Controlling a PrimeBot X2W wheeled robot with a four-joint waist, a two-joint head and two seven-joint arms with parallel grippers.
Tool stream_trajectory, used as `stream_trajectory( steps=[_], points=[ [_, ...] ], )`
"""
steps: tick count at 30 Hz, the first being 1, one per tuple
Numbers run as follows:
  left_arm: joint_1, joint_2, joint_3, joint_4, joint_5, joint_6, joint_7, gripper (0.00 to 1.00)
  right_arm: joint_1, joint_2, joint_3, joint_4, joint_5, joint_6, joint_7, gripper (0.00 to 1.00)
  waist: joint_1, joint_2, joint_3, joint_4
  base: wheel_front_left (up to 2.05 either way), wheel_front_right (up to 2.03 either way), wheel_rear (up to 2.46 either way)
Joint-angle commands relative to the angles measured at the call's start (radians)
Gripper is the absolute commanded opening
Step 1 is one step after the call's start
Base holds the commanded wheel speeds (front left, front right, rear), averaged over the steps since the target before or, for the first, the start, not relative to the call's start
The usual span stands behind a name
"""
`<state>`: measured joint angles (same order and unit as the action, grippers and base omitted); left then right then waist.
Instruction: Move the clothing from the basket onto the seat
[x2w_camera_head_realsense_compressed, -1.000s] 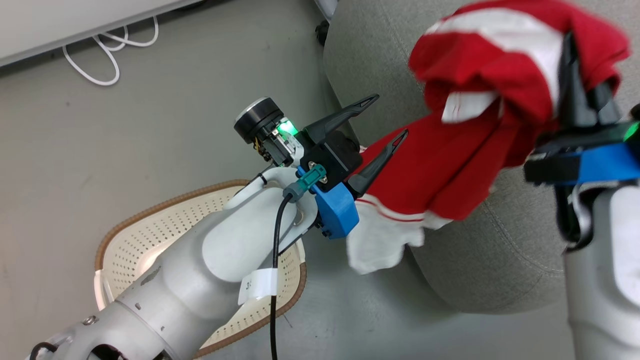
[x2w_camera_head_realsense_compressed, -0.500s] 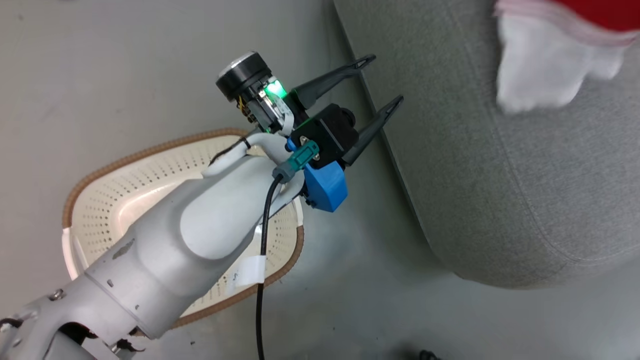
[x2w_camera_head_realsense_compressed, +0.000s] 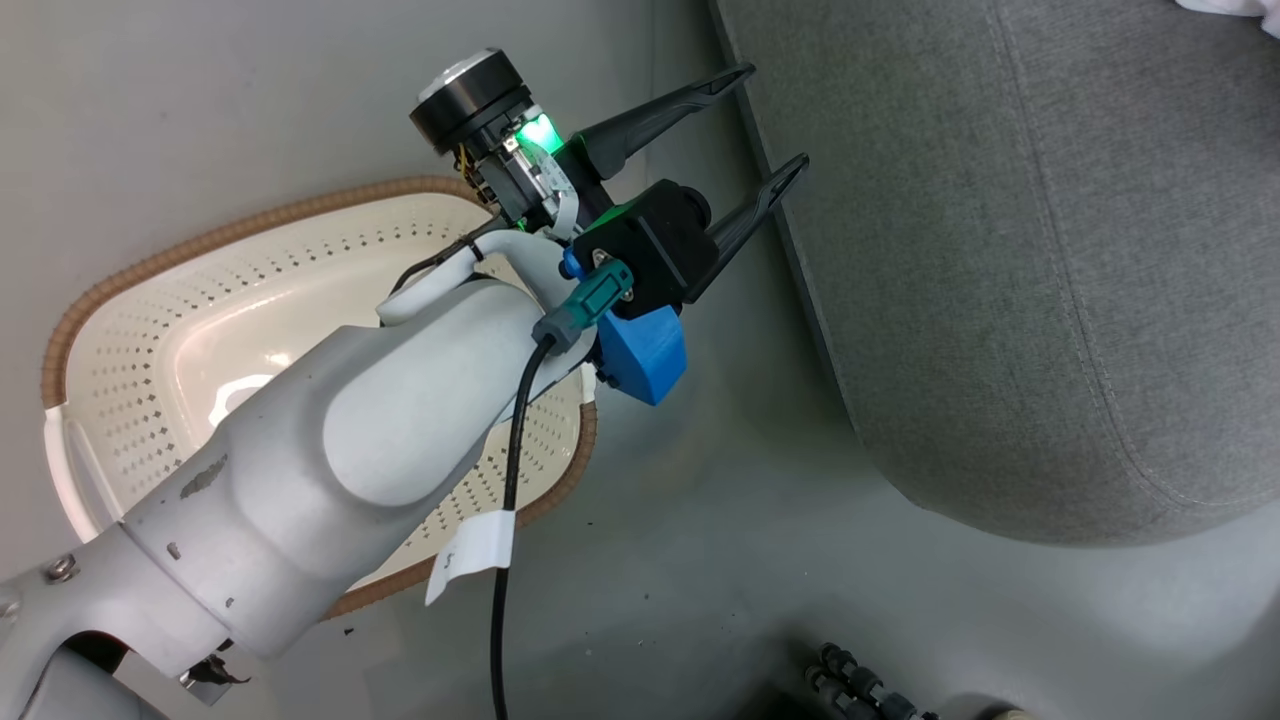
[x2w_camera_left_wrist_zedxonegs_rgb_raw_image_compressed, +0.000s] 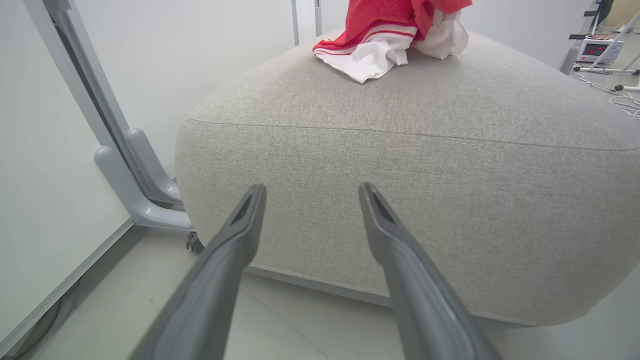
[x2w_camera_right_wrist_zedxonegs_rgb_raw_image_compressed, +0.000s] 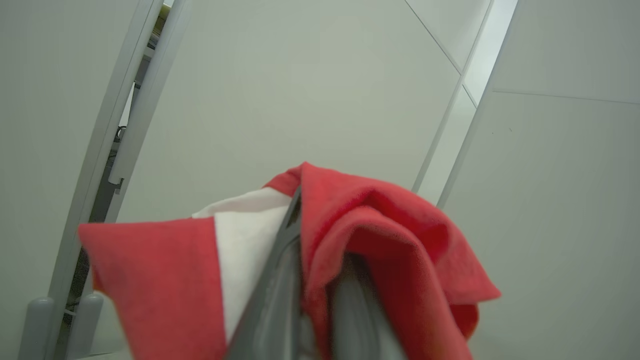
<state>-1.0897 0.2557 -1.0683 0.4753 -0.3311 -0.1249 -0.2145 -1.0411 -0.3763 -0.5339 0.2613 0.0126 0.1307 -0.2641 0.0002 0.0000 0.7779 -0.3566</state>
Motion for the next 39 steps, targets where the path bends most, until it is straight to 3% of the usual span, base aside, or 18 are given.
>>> stream_trajectory(
  steps=[1,10,22,23,24,25,33,39],
  points=[
    [-0.018,0.011,0.0,-0.012,0.008,0.002,0.005,1.0,0.024,0.021,-0.002,0.021,-0.01,0.0,0.0,0.0,-0.0002,0.0,0.017,0.003,0.0,0.0,0.0],
    [-0.033,0.036,-0.006,-0.056,0.009,0.011,0.025,1.0,0.122,0.134,-0.028,0.151,-0.05,0.0,-0.001,0.0,-0.0002,0.0,0.065,0.015,0.0,0.0,0.0],
    [-0.039,0.05,-0.011,-0.075,-0.001,0.02,0.029,1.0,0.165,0.179,-0.054,0.249,-0.045,0.0,0.0,0.0,-0.0002,0.0,0.083,0.027,0.0,0.0,0.0],
    [-0.038,0.05,-0.011,-0.074,-0.002,0.021,0.027,1.0,0.17,0.183,-0.056,0.242,-0.041,0.0,0.0,0.25,-0.0002,0.0,0.078,0.026,0.0,0.0,0.0],
    [-0.035,0.048,-0.011,-0.073,-0.003,0.023,0.023,1.0,0.177,0.188,-0.058,0.231,-0.033,0.0,0.0,0.75,-0.0002,0.0,0.071,0.026,0.0,0.0,0.0],
    [-0.031,0.044,-0.012,-0.07,-0.005,0.024,0.018,1.0,0.186,0.192,-0.06,0.219,-0.026,0.0,0.0,1.0,-0.0002,0.0,0.063,0.026,0.0,0.0,0.0],
    [0.026,0.016,-0.011,-0.035,-0.032,0.037,-0.022,1.0,0.354,0.216,-0.044,0.121,0.016,0.0,0.0,1.0,-0.0002,0.0,-0.045,0.03,0.0,0.0,0.0],
    [0.096,0.009,0.033,-0.015,-0.067,0.072,-0.047,1.0,0.484,0.243,-0.008,0.038,0.014,0.0,0.0,1.0,-0.0002,0.0,-0.155,0.031,0.0,0.0,0.0]
  ],
)
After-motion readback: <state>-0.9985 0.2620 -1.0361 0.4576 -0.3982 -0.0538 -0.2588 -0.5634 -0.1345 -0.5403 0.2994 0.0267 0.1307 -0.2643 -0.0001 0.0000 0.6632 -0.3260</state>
